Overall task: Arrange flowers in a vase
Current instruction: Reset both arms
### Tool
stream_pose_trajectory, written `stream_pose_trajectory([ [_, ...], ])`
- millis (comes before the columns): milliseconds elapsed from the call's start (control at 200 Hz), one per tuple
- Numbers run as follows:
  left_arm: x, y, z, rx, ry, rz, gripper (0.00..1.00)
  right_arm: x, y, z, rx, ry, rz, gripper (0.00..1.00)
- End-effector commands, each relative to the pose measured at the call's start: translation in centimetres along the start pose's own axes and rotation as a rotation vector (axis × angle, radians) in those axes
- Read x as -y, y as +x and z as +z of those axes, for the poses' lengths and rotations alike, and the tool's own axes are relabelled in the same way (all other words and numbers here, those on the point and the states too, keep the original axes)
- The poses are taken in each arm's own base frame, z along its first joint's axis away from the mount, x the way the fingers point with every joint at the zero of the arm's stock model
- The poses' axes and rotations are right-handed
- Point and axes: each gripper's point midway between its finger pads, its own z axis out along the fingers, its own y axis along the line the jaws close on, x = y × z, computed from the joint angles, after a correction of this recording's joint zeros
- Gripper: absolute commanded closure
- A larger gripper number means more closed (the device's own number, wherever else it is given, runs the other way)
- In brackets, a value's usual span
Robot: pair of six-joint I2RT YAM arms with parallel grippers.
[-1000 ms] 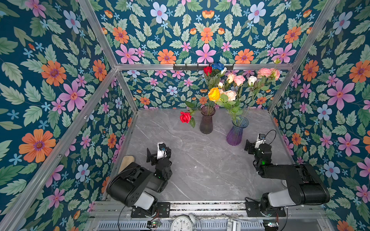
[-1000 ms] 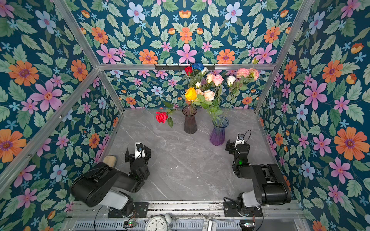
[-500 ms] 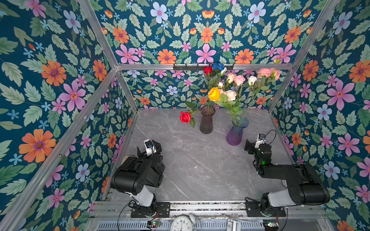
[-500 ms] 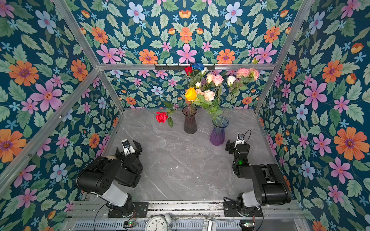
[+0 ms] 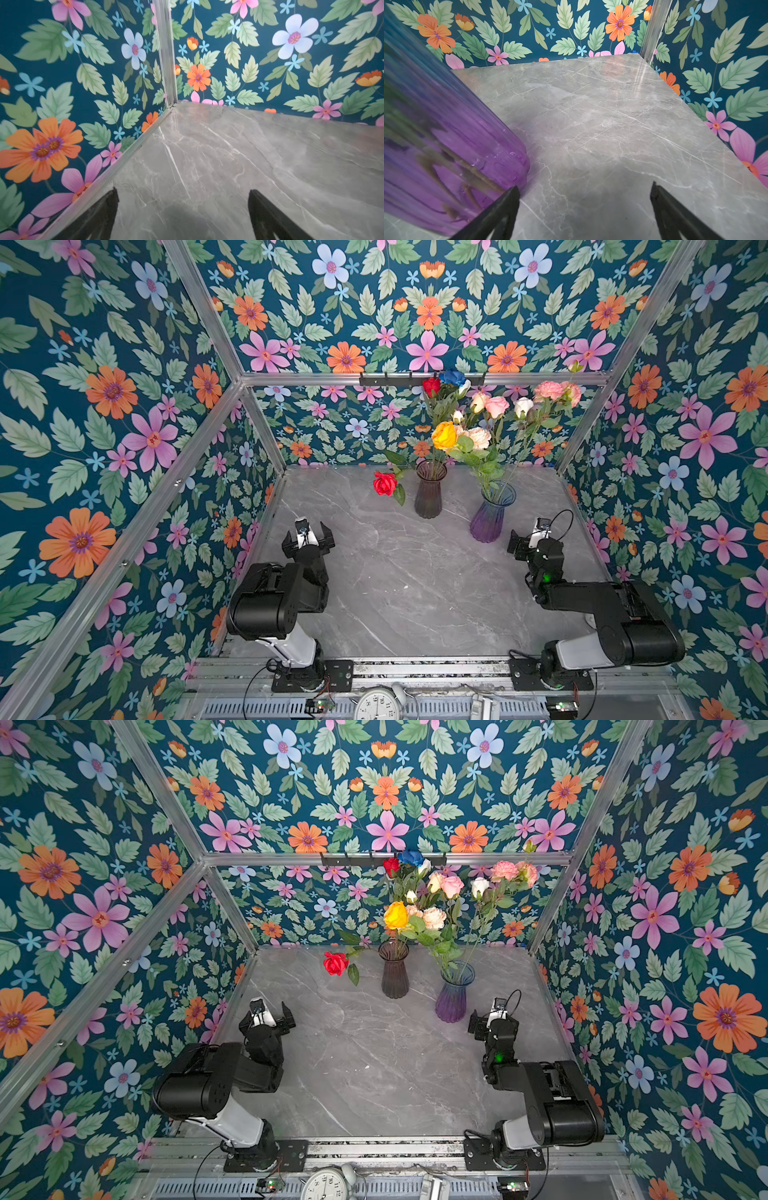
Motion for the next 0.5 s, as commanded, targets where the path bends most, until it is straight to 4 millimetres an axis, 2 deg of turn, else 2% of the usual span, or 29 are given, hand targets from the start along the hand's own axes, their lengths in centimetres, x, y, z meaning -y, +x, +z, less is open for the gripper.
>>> stream_pose_trajectory([
  [0, 0.7, 0.9, 0.1, -0.040, 0.043, -0.010, 0.00, 0.2, -0.2, 0.3, -0.016, -0.033, 0.043, 0.01],
  [45, 0.9, 0.9, 0.1, -0.038, 0.054, -0.003, 0.00, 0.2, -0.1, 0.3, -0.021, -0.042, 0.046, 0.01],
  [100, 3.2, 1.0, -0.2, -0.041, 0.186, 0.037, 0.00, 0.2, -0.2, 0.3, -0.019, -0.042, 0.045, 0.01],
  [125, 3.5, 1.0, -0.5, -0.040, 0.212, 0.040, 0.00, 0.2, -0.1, 0.3, -0.022, -0.043, 0.044, 0.01],
  [225, 3.8, 1.0, -0.7, -0.030, 0.236, 0.052, 0.00, 0.2, -0.2, 0.3, -0.016, -0.042, 0.039, 0.01],
  [300, 3.8, 0.9, -0.7, -0.026, 0.235, 0.053, 0.00, -1.3, -0.1, 0.1, -0.019, -0.125, 0.001, 0.01],
  [495, 3.6, 1.3, 0.4, -0.071, 0.271, 0.008, 0.00, -1.2, 0.0, 0.4, -0.038, -0.133, 0.022, 0.01],
])
